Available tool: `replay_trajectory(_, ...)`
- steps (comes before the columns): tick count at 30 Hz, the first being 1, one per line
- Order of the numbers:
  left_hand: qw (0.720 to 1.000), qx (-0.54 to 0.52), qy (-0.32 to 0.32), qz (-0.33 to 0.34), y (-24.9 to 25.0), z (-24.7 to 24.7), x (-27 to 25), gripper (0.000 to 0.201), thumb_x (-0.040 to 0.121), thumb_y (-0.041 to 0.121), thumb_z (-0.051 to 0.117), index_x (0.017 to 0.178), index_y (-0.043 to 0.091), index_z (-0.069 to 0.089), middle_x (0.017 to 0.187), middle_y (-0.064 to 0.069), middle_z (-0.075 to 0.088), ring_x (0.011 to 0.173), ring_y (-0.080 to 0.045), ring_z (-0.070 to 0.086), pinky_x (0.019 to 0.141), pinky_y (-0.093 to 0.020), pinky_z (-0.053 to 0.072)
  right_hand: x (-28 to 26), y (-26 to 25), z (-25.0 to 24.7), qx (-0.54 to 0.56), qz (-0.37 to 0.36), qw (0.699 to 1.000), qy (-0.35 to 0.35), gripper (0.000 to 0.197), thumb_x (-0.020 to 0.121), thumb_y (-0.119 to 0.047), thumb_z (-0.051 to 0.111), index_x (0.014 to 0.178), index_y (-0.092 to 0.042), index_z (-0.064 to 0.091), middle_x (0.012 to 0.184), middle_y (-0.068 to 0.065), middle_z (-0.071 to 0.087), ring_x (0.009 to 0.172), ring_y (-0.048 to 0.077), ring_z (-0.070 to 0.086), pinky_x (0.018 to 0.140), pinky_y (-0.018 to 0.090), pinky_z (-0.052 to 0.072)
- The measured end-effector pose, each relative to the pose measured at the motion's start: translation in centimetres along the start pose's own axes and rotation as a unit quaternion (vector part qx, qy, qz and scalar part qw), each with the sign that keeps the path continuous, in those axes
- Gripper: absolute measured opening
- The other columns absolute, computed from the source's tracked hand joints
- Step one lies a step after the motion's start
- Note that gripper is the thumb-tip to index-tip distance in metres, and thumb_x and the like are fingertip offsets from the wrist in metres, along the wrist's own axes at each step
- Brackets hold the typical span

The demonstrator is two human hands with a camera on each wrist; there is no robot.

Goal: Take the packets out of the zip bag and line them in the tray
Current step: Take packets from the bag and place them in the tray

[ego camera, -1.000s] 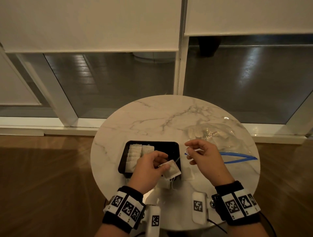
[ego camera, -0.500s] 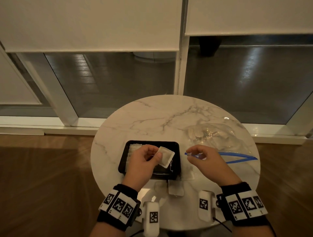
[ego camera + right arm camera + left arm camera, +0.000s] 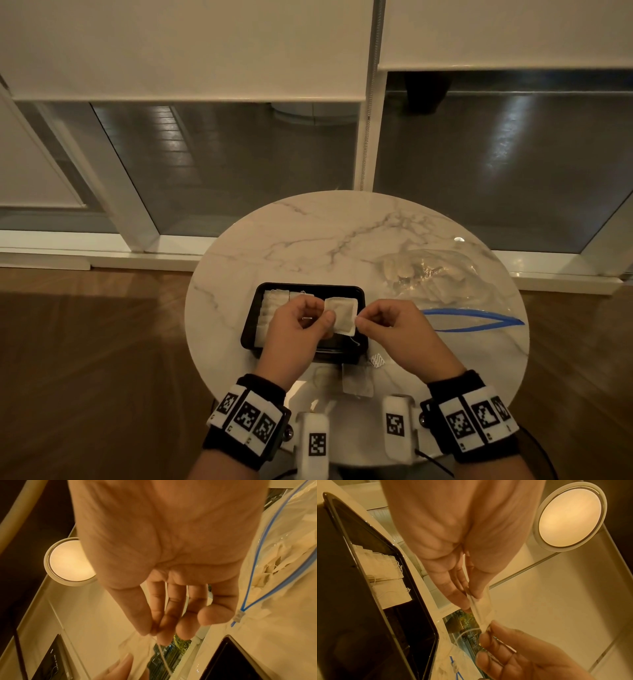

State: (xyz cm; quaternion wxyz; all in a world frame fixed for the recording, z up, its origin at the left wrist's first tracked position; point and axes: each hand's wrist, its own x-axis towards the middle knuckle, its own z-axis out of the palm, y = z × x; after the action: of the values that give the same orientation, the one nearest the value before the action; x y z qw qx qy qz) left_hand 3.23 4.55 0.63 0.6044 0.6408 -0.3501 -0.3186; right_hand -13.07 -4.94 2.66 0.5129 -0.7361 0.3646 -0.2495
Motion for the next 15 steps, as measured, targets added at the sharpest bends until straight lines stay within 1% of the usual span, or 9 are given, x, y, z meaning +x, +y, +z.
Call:
replay_trajectory(2, 1.000, -0.008, -0.005, -0.006, -0.12, 0.05, 0.00, 0.007, 0.090, 0.010, 0.074, 0.094, 0.011, 0.068, 0.092, -0.011, 0.074, 0.087, -0.029, 0.073, 0.080, -0.041, 0.063, -0.02, -0.13, 0.12, 0.006, 0.002, 1.000, 0.000, 0.007, 0.089, -0.016, 0.072, 0.083, -0.017, 0.075, 0.077, -0.001, 0.075, 0.073, 0.008, 0.070, 0.072, 0.023, 0.057)
replay_trajectory(4, 1.000, -0.014, -0.008, -0.009, -0.23, 0.13, -0.08, 0.008, 0.090, 0.008, 0.074, 0.094, 0.010, 0.068, 0.092, -0.013, 0.073, 0.089, -0.033, 0.072, 0.083, -0.050, 0.061, 0.02, -0.12, 0.27, 0.006, 0.000, 1.000, 0.001, 0.007, 0.090, -0.018, 0.072, 0.083, -0.017, 0.075, 0.077, -0.001, 0.075, 0.074, 0.009, 0.070, 0.074, 0.025, 0.058)
replay_trajectory(6, 1.000, -0.024, -0.010, -0.014, -0.30, 0.18, -0.14, 0.008, 0.090, 0.007, 0.073, 0.094, 0.011, 0.067, 0.092, -0.013, 0.073, 0.089, -0.031, 0.073, 0.085, -0.053, 0.060, 0.12, 0.05, 0.44, 0.008, 0.001, 1.000, 0.012, 0.006, 0.089, -0.017, 0.073, 0.084, -0.019, 0.074, 0.078, -0.001, 0.075, 0.076, 0.011, 0.071, 0.074, 0.027, 0.059)
replay_trajectory(8, 0.999, -0.040, -0.013, -0.019, -0.12, 0.23, -0.28, 0.008, 0.090, 0.006, 0.072, 0.094, 0.010, 0.066, 0.091, -0.012, 0.074, 0.086, -0.026, 0.073, 0.086, -0.052, 0.060, 0.22, 0.22, 0.53, 0.014, 0.009, 0.999, 0.028, 0.004, 0.089, -0.017, 0.073, 0.086, -0.020, 0.074, 0.078, -0.001, 0.075, 0.076, 0.010, 0.071, 0.070, 0.024, 0.057)
replay_trajectory(10, 0.999, -0.044, -0.018, -0.019, 0.16, 0.23, -0.43, 0.008, 0.091, 0.005, 0.072, 0.094, 0.009, 0.066, 0.090, -0.010, 0.074, 0.085, -0.024, 0.074, 0.086, -0.050, 0.061, 0.20, 0.19, 0.60, 0.009, 0.010, 0.999, 0.030, 0.006, 0.090, -0.018, 0.071, 0.085, -0.021, 0.074, 0.076, -0.003, 0.074, 0.070, 0.004, 0.068, 0.062, 0.017, 0.050)
replay_trajectory(11, 0.999, -0.043, -0.021, -0.022, 0.28, 0.22, -0.49, 0.008, 0.091, 0.005, 0.071, 0.094, 0.010, 0.066, 0.089, -0.008, 0.075, 0.085, -0.023, 0.074, 0.086, -0.049, 0.061, 0.18, 0.16, 0.63, 0.004, 0.007, 1.000, 0.026, 0.008, 0.091, -0.018, 0.070, 0.084, -0.020, 0.074, 0.075, -0.004, 0.074, 0.068, 0.001, 0.066, 0.059, 0.015, 0.048)
replay_trajectory(13, 0.998, -0.052, -0.020, -0.030, 0.37, 0.25, -0.61, 0.009, 0.091, 0.004, 0.071, 0.094, 0.011, 0.065, 0.088, -0.004, 0.074, 0.085, -0.020, 0.073, 0.087, -0.047, 0.061, 0.13, 0.10, 0.58, -0.002, 0.004, 1.000, 0.023, 0.011, 0.092, -0.018, 0.069, 0.082, -0.021, 0.073, 0.073, -0.004, 0.073, 0.066, 0.001, 0.065, 0.058, 0.014, 0.047)
replay_trajectory(15, 0.999, -0.034, -0.003, -0.030, 0.18, 0.16, -0.55, 0.015, 0.091, 0.007, 0.072, 0.103, 0.015, 0.066, 0.098, -0.001, 0.074, 0.094, -0.015, 0.072, 0.090, -0.040, 0.060, 0.22, 0.22, 0.54, -0.011, 0.006, 0.999, 0.053, 0.013, 0.092, -0.017, 0.068, 0.080, -0.021, 0.072, 0.072, -0.003, 0.071, 0.067, 0.003, 0.065, 0.060, 0.017, 0.048)
